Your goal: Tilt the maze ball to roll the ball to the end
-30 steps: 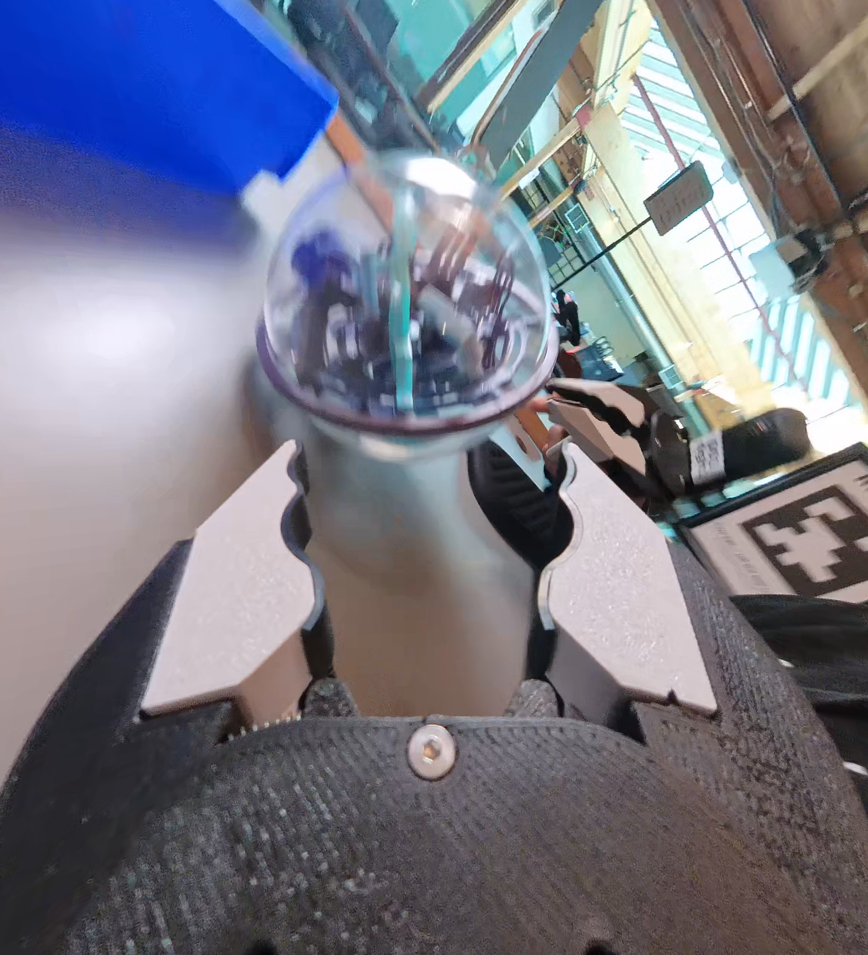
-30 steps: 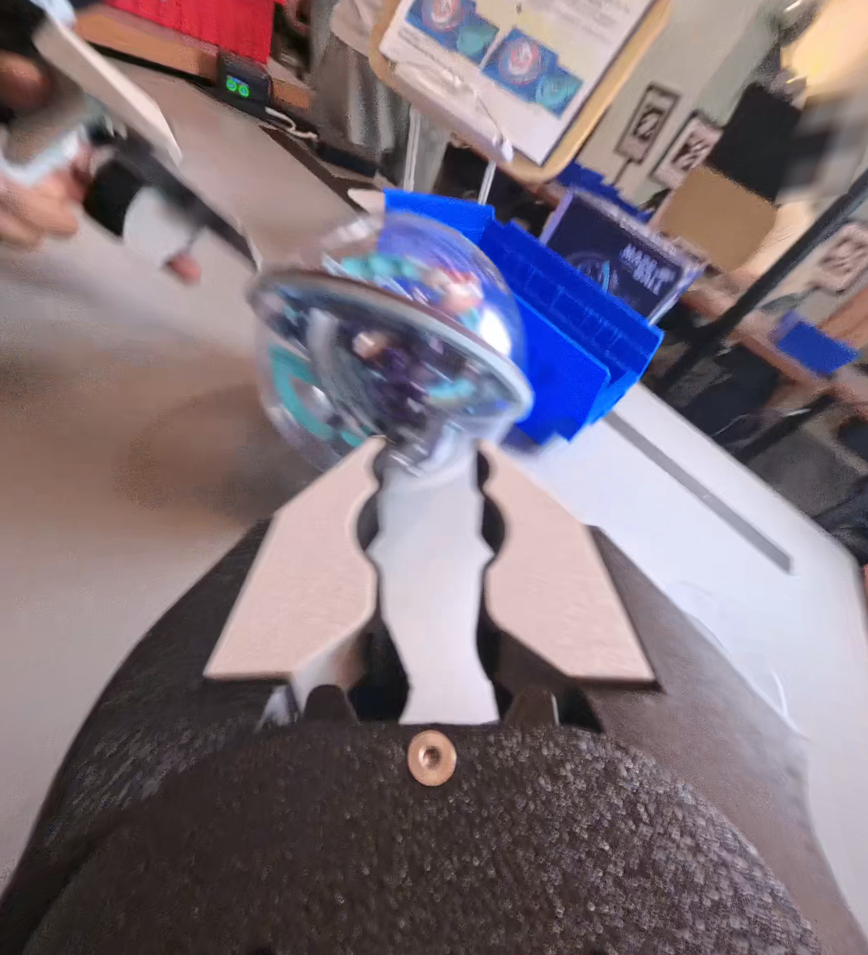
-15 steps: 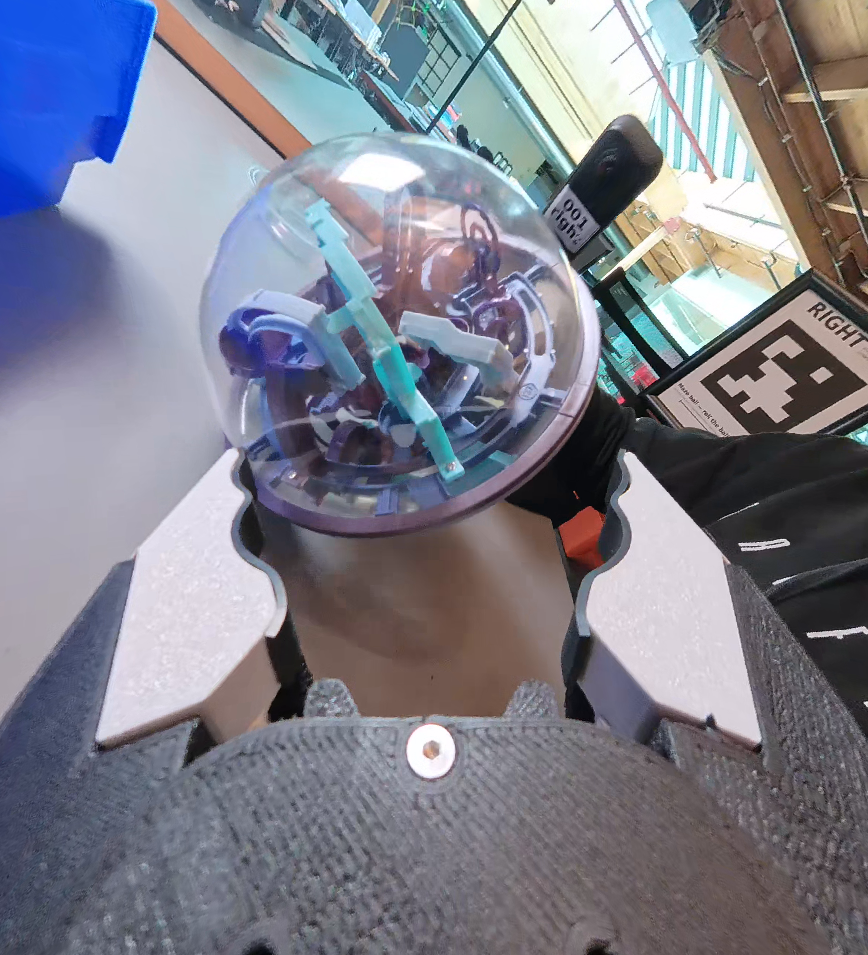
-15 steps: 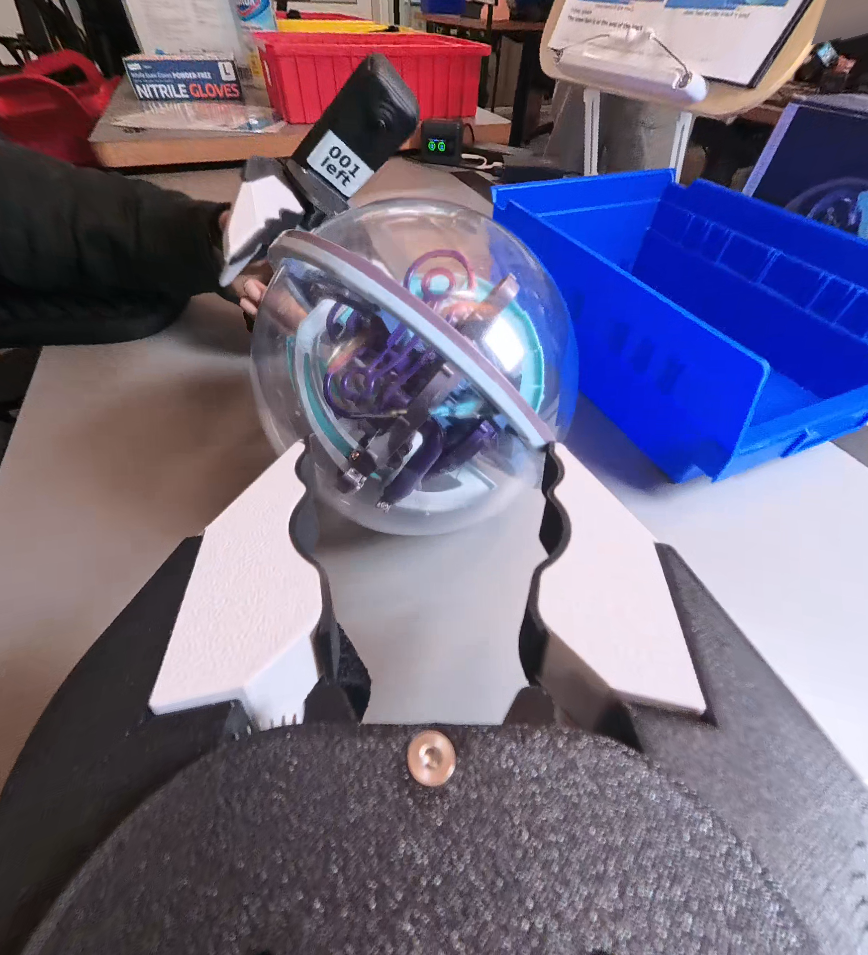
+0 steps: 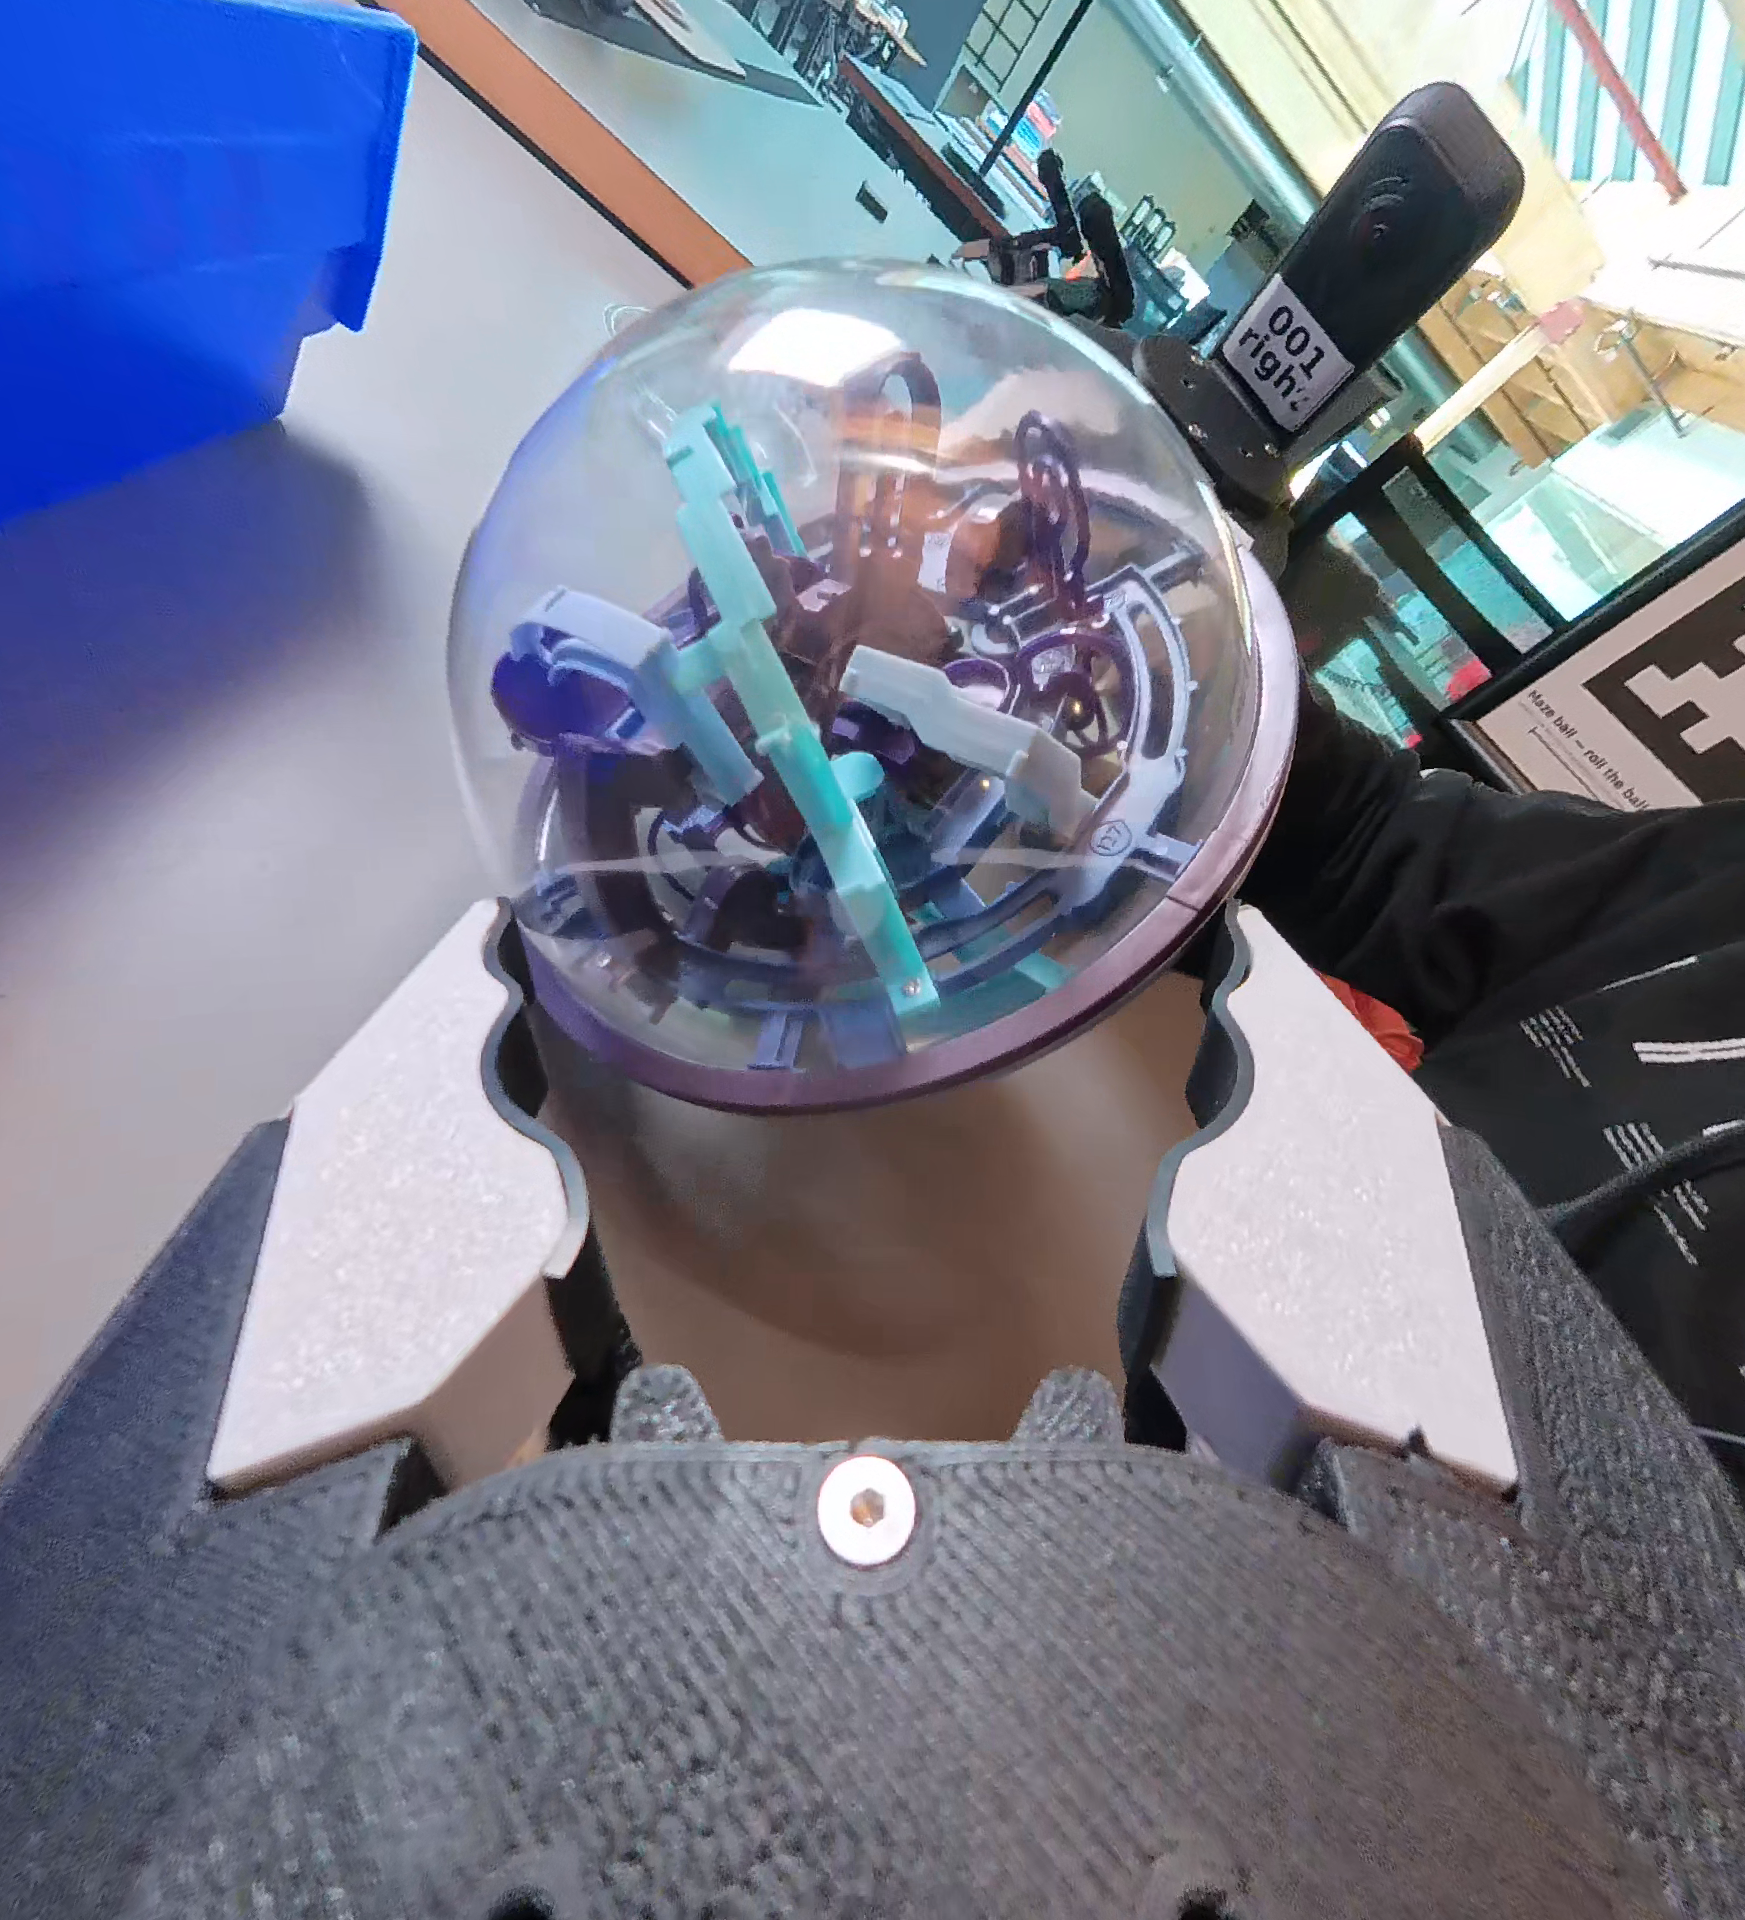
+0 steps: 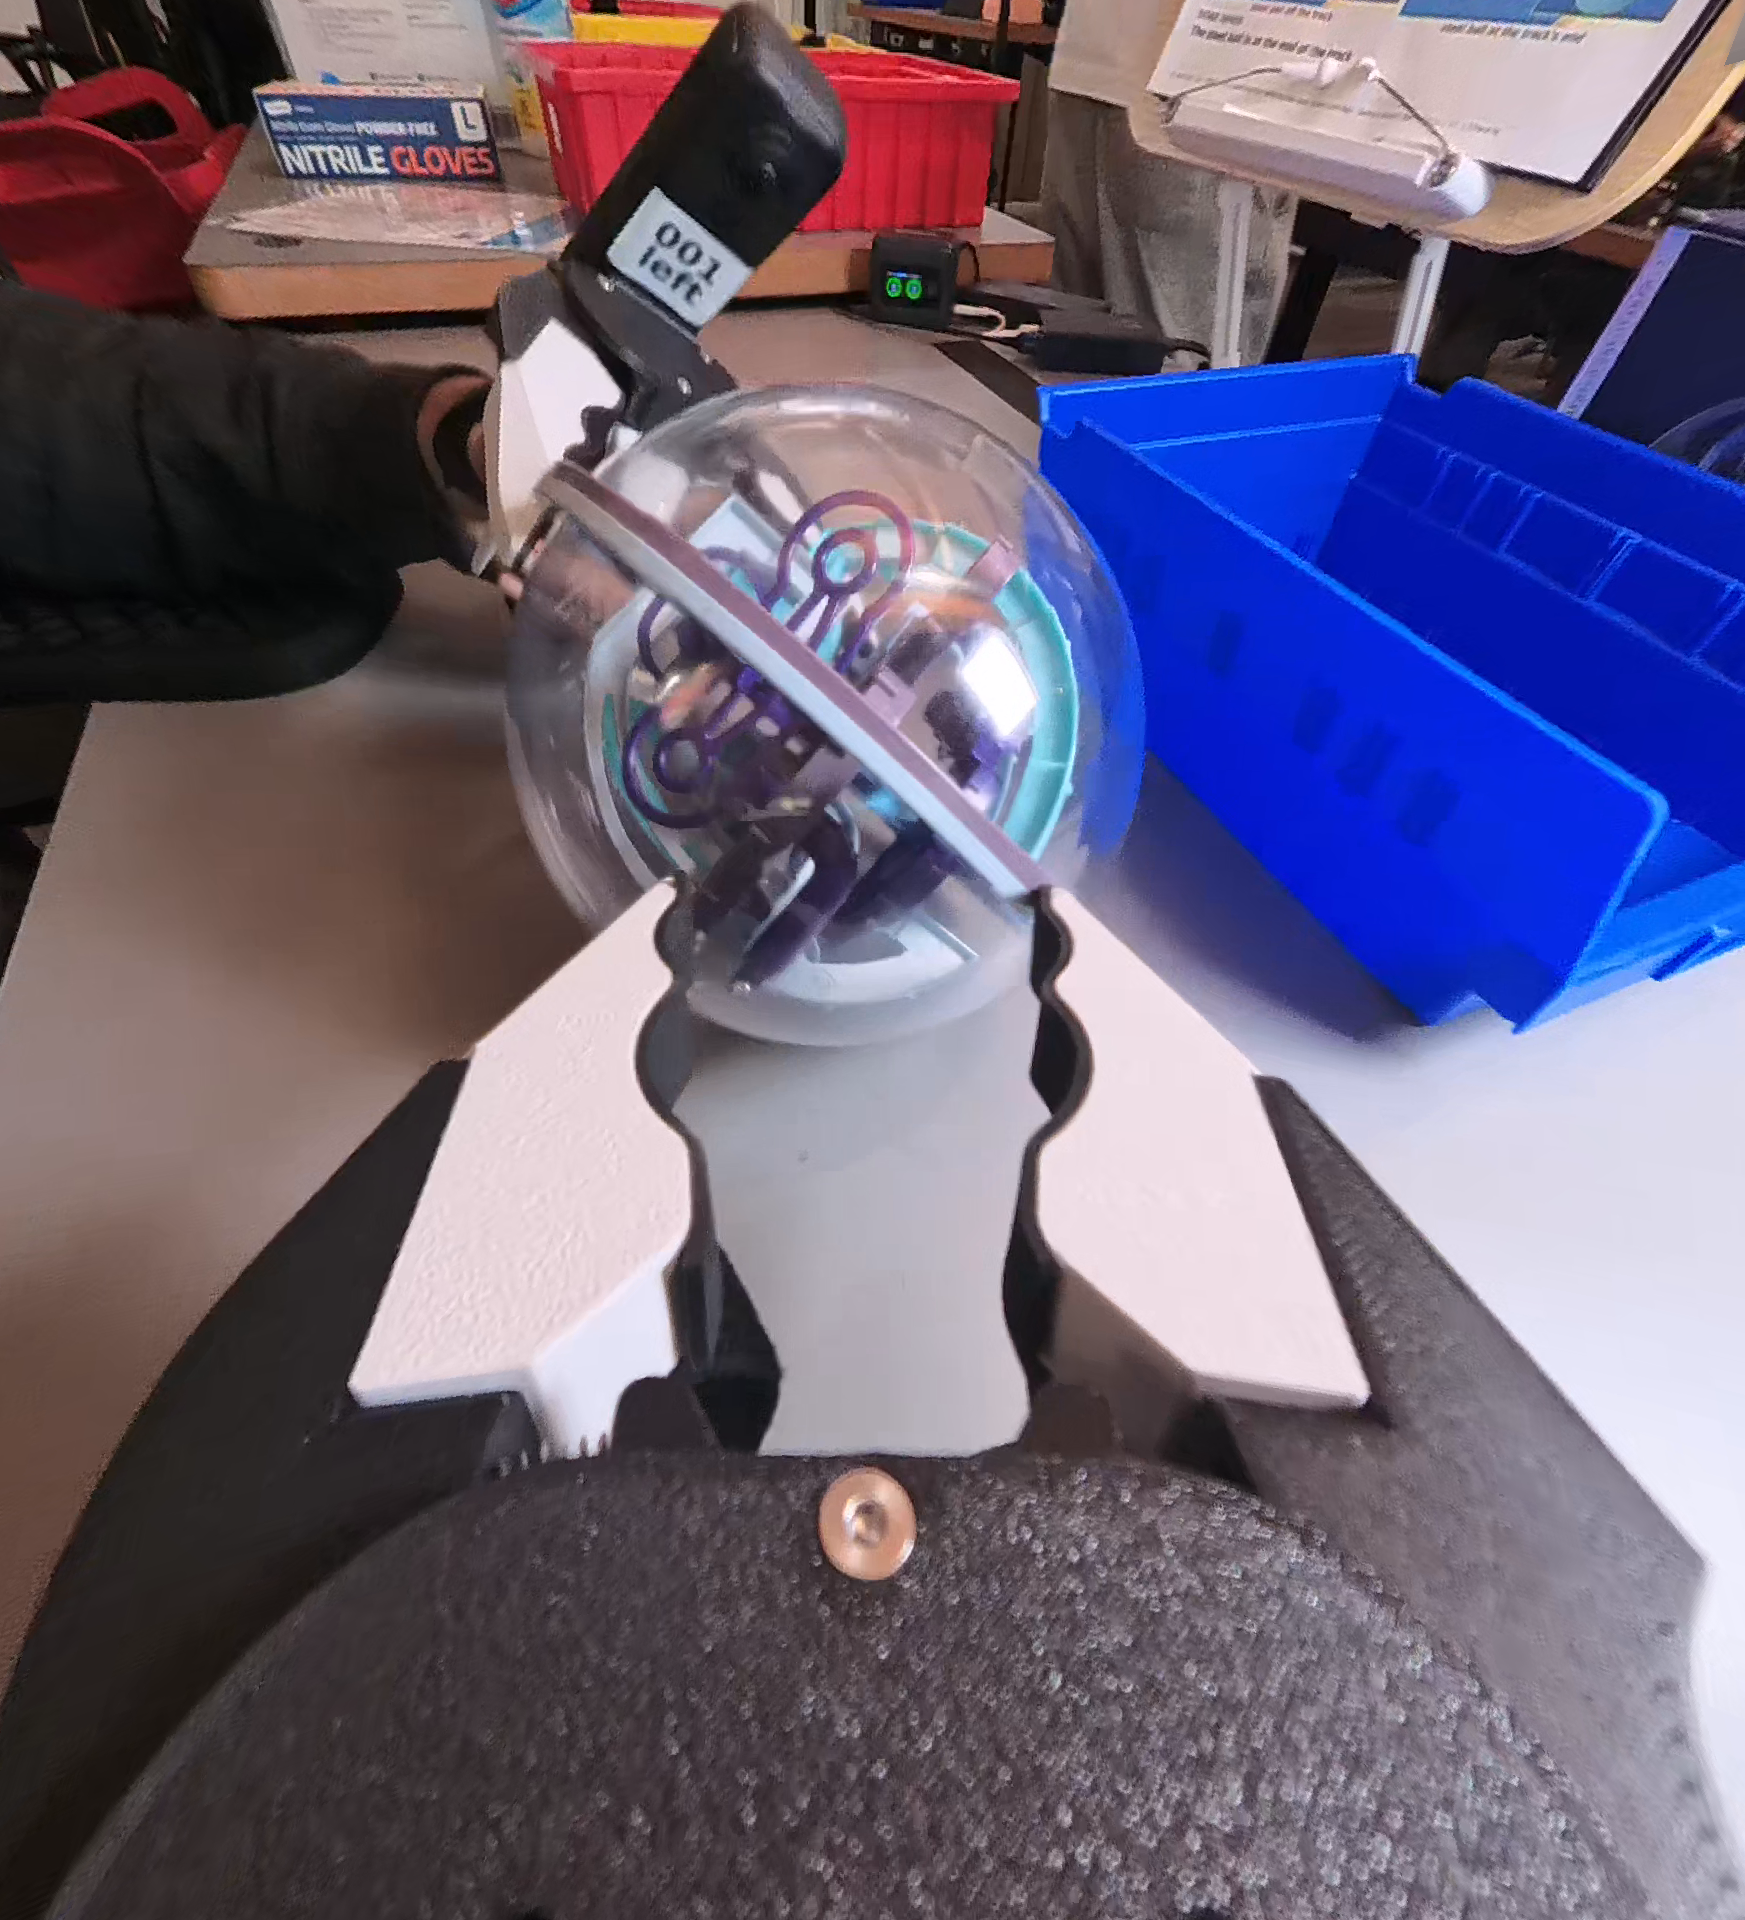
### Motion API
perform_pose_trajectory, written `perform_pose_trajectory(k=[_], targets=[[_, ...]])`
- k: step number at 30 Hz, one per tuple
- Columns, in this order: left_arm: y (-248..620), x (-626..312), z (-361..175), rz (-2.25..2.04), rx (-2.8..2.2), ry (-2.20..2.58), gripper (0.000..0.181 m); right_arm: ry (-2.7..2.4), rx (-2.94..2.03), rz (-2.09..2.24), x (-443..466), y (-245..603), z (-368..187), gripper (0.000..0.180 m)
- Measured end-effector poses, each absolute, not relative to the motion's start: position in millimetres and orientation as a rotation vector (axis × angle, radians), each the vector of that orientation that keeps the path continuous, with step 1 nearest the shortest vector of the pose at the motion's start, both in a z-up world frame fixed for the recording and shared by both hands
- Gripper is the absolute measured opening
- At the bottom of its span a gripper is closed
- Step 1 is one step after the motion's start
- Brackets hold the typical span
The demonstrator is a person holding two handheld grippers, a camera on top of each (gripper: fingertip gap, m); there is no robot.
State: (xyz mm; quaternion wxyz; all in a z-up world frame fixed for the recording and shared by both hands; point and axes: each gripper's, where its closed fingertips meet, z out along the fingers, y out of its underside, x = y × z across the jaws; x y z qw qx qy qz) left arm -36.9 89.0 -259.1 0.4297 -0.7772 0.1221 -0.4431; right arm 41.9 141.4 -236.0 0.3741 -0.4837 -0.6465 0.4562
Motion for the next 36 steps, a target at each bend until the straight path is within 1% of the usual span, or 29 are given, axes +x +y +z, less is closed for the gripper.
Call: perform_pose_trajectory(k=[2, 5, 7, 8, 11, 12, 13, 17, 21, 29, 34, 36], targets=[[82.7, -42.7, -255.8, -1.114, -1.936, 0.312, 0.127, -1.686, -1.218, 1.147, 42.2, 136.3, -241.2, 0.048], [70.6, -49.9, -252.3, -1.166, -1.938, 0.336, 0.127, -1.732, -1.141, 1.075, 40.1, 129.5, -245.2, 0.018], [64.0, -52.5, -251.6, -1.179, -1.943, 0.368, 0.127, -1.771, -1.087, 1.002, 38.3, 126.0, -246.1, 0.011], [62.1, -53.4, -251.6, -1.176, -1.943, 0.384, 0.127, -1.785, -1.065, 0.964, 37.2, 124.8, -245.7, 0.012], [59.9, -55.9, -252.7, -1.163, -1.944, 0.407, 0.127, -1.798, -1.034, 0.87, 33.5, 124.4, -243.4, 0.027], [60.5, -57.0, -251.9, -1.167, -1.934, 0.399, 0.127, -1.791, -1.021, 0.844, 32.7, 125.4, -241.9, 0.028], [61.0, -57.9, -251.3, -1.177, -1.928, 0.391, 0.127, -1.779, -1.004, 0.828, 31.7, 125.9, -239.4, 0.026], [62.4, -59.1, -250.9, -1.192, -1.928, 0.366, 0.127, -1.788, -0.926, 0.761, 29.7, 122.2, -237.4, 0.008], [61.2, -58.4, -249.8, -1.177, -1.93, 0.353, 0.127, -1.836, -0.865, 0.718, 30.9, 118.0, -239.9, 0.007], [55.6, -56.3, -252.1, -1.103, -1.921, 0.419, 0.124, -1.878, -0.842, 0.802, 34.3, 119.6, -247.5, 0.007], [47.8, -64.4, -246.4, -1.024, -1.797, 0.471, 0.101, -1.867, -0.771, 0.834, 36.9, 117.8, -248.0, 0.007], [44.1, -68.8, -244.7, -0.969, -1.74, 0.505, 0.089, -1.865, -0.763, 0.838, 37.1, 118.4, -248.2, 0.006]])
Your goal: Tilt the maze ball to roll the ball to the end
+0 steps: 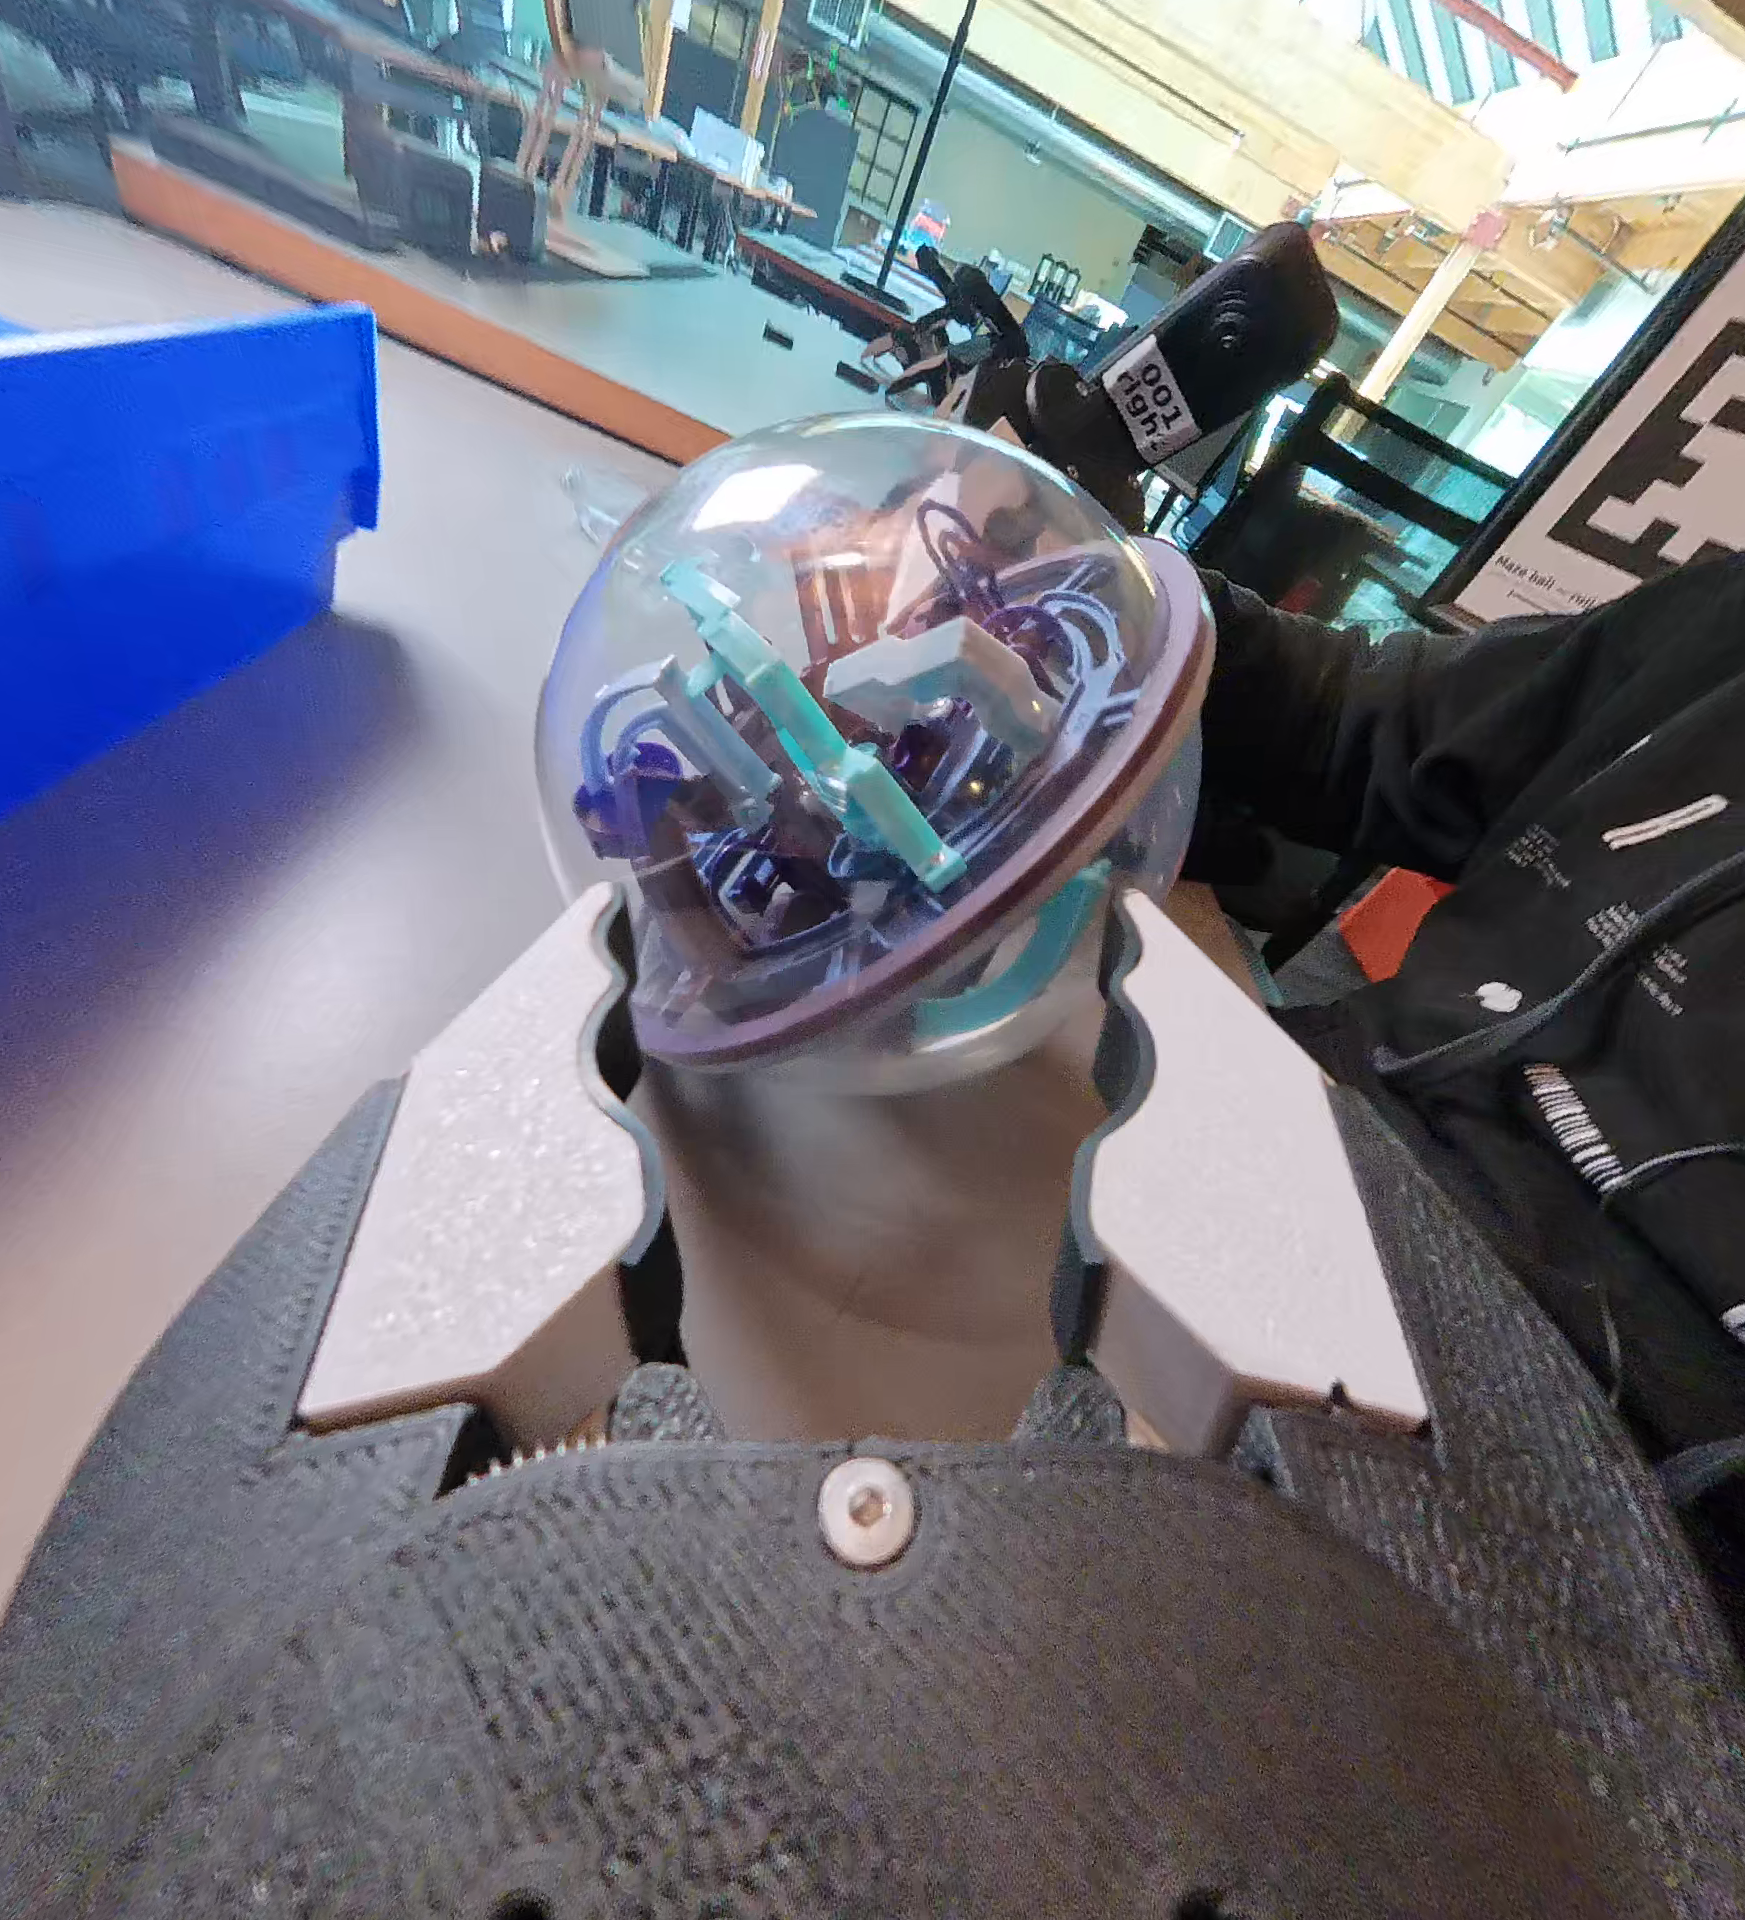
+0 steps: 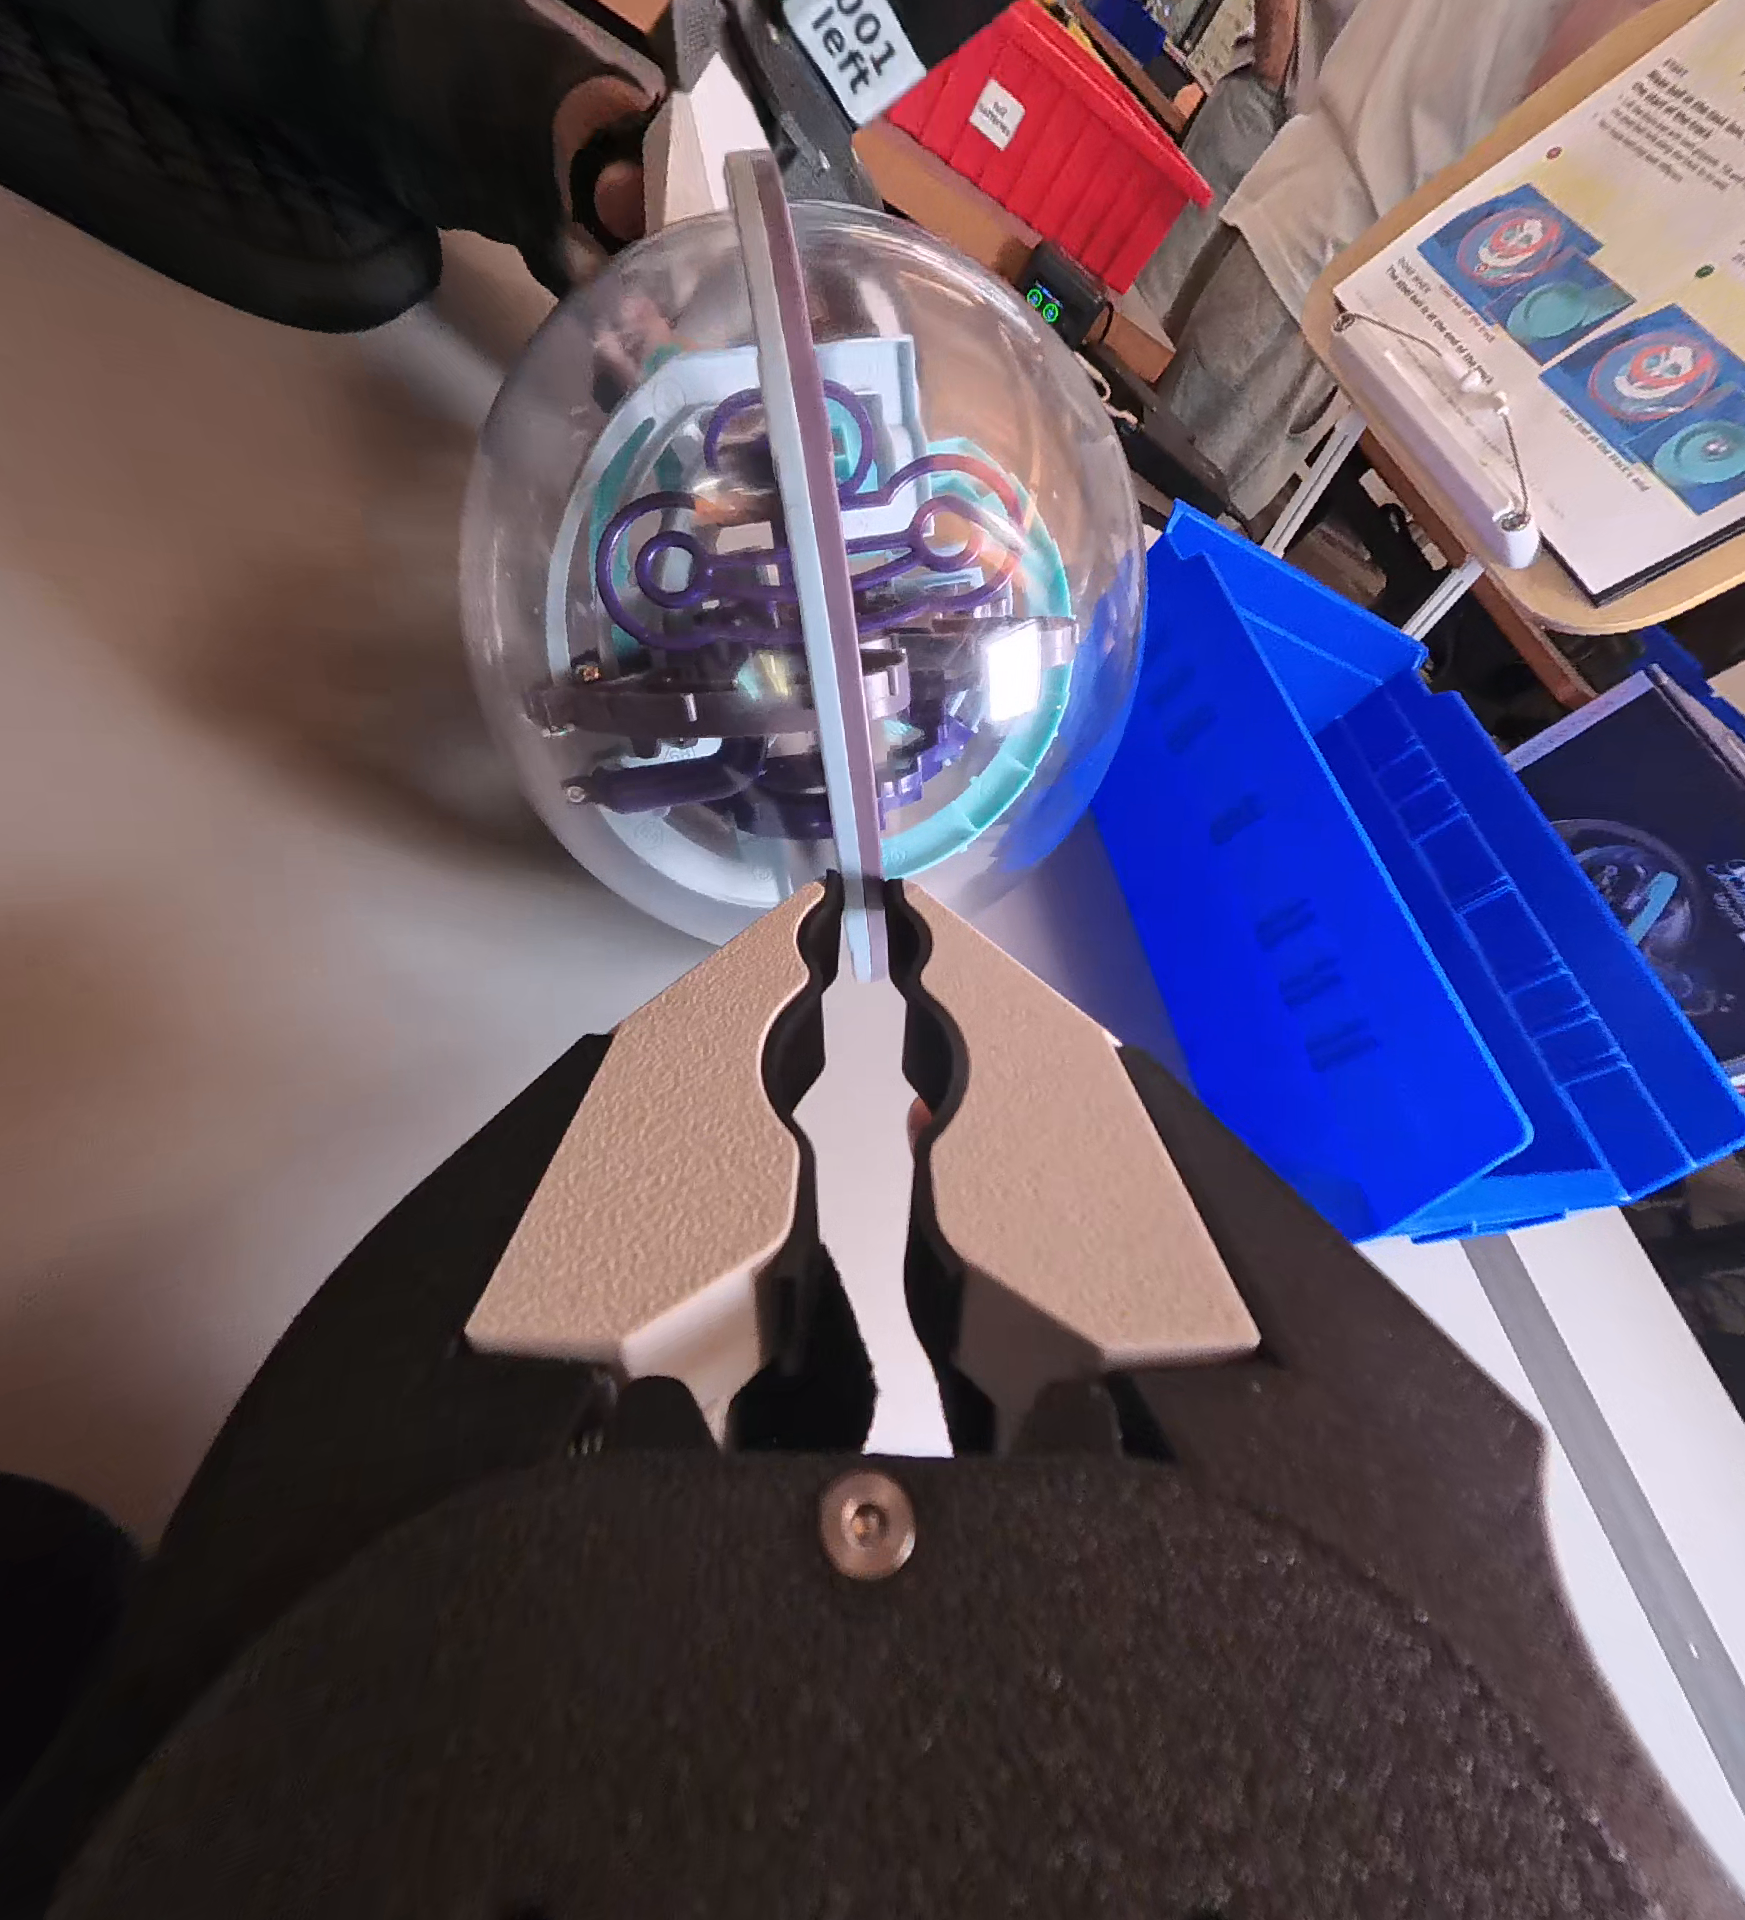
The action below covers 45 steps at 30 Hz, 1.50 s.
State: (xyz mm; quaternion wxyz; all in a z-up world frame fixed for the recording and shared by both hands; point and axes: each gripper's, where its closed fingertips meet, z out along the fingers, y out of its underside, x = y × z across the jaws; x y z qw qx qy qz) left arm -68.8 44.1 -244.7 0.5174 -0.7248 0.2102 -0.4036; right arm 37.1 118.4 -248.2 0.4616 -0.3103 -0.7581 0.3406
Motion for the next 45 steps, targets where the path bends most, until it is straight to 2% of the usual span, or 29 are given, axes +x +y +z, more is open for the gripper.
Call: perform_pose_trajectory(k=[6, 8, 17, 21, 24, 30, 31, 32, 45], targets=[[31.0, -79.6, -252.8, -0.728, -1.677, 0.678, 0.032, -1.864, -0.741, 0.832, 36.7, 120.0, -248.6, 0.006], [31.3, -79.2, -254.4, -0.657, -1.664, 0.719, 0.026, -1.865, -0.74, 0.819, 36.6, 122.5, -249.1, 0.006], [28.0, -71.9, -250.9, -0.488, -1.611, 0.847, 0.015, -1.827, -0.795, 0.874, 37.4, 128.8, -251.4, 0.006], [24.0, -70.5, -245.4, -0.496, -1.577, 0.858, 0.03, -1.827, -0.797, 0.889, 35.6, 127.6, -252.1, 0.006], [23.6, -70.7, -247.6, -0.472, -1.585, 0.879, 0.034, -1.823, -0.801, 0.904, 34.7, 127.8, -251.2, 0.006], [33.8, -77.2, -248.5, -0.409, -1.623, 0.838, 0.025, -1.804, -0.818, 0.924, 33.9, 129.5, -250.7, 0.006], [33.8, -77.1, -248.0, -0.411, -1.616, 0.84, 0.021, -1.801, -0.824, 0.929, 33.9, 130.2, -251.0, 0.006], [32.6, -76.3, -246.3, -0.418, -1.604, 0.851, 0.009, -1.802, -0.831, 0.936, 34.2, 130.5, -251.5, 0.007], [24.5, -76.8, -228.0, -0.427, -1.545, 0.84, 0.007, -1.84, -0.882, 0.981, 30.1, 118.1, -269.2, 0.006]])
